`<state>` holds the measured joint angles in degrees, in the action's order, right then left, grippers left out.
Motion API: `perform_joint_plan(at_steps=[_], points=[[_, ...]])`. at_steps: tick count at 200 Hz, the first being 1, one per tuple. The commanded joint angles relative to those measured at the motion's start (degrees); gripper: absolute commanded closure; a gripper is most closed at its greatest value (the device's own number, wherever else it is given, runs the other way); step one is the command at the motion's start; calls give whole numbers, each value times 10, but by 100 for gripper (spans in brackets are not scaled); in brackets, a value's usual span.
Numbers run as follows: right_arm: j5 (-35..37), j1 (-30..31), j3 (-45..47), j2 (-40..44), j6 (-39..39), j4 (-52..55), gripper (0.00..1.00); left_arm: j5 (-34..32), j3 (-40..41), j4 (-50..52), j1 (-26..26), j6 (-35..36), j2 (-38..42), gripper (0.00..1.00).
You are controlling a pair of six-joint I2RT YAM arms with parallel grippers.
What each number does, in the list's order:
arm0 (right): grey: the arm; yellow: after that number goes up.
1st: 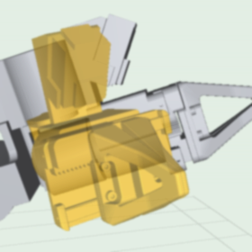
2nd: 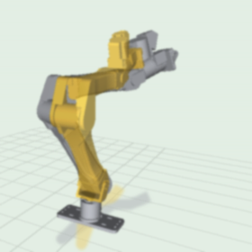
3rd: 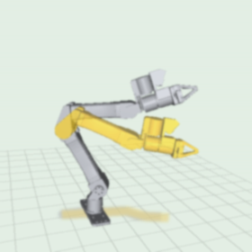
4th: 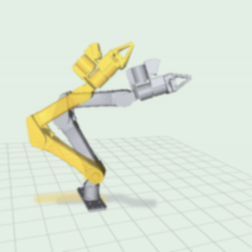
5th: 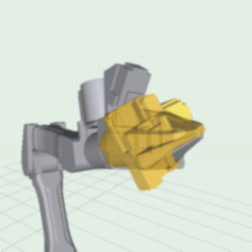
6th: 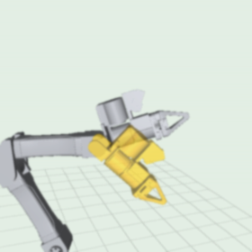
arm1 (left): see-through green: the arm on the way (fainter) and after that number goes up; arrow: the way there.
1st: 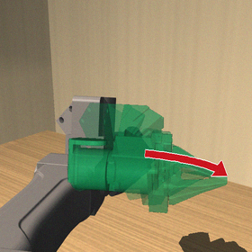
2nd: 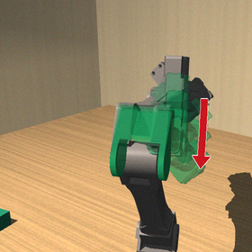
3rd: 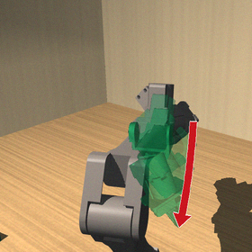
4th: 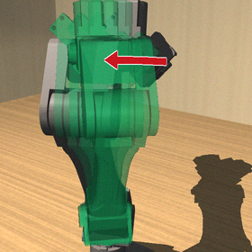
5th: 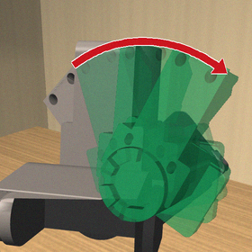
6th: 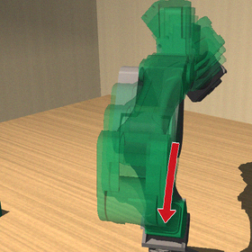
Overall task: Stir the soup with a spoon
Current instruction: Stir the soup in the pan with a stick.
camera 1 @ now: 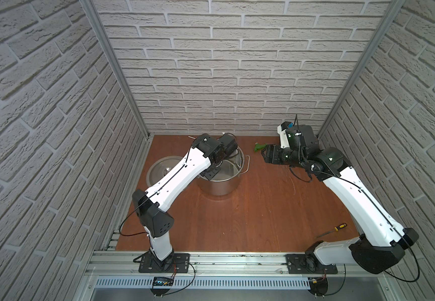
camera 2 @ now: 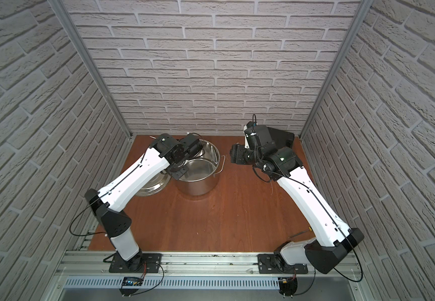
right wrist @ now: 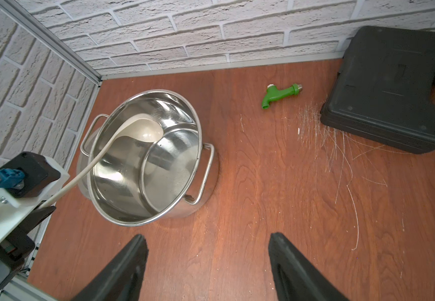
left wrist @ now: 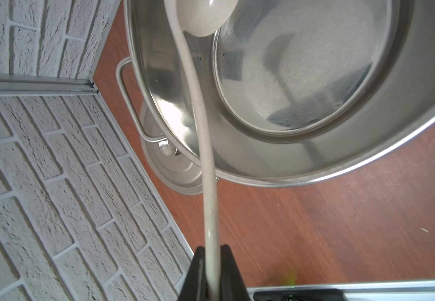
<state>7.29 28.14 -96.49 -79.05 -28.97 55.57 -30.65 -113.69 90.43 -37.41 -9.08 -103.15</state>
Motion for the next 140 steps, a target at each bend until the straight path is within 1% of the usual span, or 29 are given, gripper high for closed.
perform_joint_plan(at_steps=[1, 13, 28, 48, 82, 104, 140], points=[[26, 3, -16, 2, 3, 37, 24, -16, -25, 5, 4, 21, -27, 100], [26, 3, -13, 15, 17, 46, 23, -20, -38, 5, 4, 23, -46, 100], [17, 2, 8, 45, 30, 31, 22, -12, -56, -2, 2, 27, -65, 100], [21, 1, 39, 82, 31, 8, 19, -6, -68, -24, -15, 38, -78, 100], [25, -2, 54, 99, 30, 11, 19, 23, -75, -29, -31, 42, -85, 100], [24, -2, 71, 110, 23, 2, 20, 36, -42, -25, -38, 36, -58, 100], [22, -3, 105, 122, 2, -30, 21, 60, 50, -19, -48, 18, 22, 100]])
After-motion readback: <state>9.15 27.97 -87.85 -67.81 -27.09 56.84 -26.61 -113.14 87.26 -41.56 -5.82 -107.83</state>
